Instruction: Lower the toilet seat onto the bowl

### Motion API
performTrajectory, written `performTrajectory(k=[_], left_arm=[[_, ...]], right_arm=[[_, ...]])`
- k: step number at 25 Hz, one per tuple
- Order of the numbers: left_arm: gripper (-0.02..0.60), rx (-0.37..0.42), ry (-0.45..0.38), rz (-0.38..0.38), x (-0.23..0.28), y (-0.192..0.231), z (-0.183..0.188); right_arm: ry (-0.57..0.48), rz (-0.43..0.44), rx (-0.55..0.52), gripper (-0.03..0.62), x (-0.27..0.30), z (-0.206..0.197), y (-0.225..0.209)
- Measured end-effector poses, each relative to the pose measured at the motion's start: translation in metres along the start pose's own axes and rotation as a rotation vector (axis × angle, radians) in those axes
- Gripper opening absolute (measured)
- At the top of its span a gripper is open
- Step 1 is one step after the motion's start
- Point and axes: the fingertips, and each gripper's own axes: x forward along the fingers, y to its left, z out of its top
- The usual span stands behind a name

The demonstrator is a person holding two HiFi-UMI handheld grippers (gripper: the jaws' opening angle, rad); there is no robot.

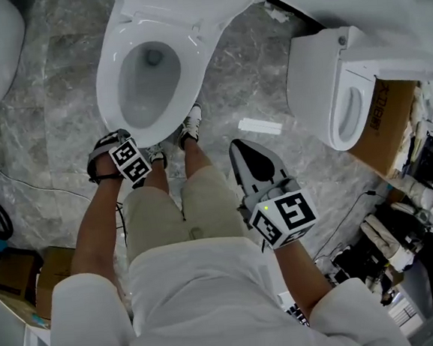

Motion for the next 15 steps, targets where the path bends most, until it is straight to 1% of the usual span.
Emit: performTrajectory(k=[1, 3, 5, 7, 12, 15], left_arm=[[0.025, -0.028, -0.02, 0.015, -0.009, 0.006, 0.002], [0.006, -0.115, -0.069, 0.046, -0.028, 0.023, 0.005], [0.006, -0.205, -0.12, 0.08, -0.048, 0.039, 0.005], [0.006, -0.272, -0.171, 0.107, -0.069, 0.051, 0.006], [0.006, -0.416, -0.294, 0.162, -0.125, 0.068, 0.011], [0.006, -0.466, -0.366, 0.215, -0.167, 0.079, 0.021]], right_arm=[[-0.012, -0.012, -0.01, -0.003, -0.006, 0.008, -0.002], [-0.038, -0.036, -0.024, -0.003, -0.017, 0.023, -0.005], [-0.065, -0.058, -0.026, -0.003, -0.028, 0.037, -0.006], [-0.09, -0.073, -0.029, -0.003, -0.038, 0.049, -0.004], [-0.133, -0.083, -0.054, -0.003, -0.058, 0.07, 0.009], [-0.175, -0.08, -0.074, -0.003, -0.07, 0.091, 0.016]])
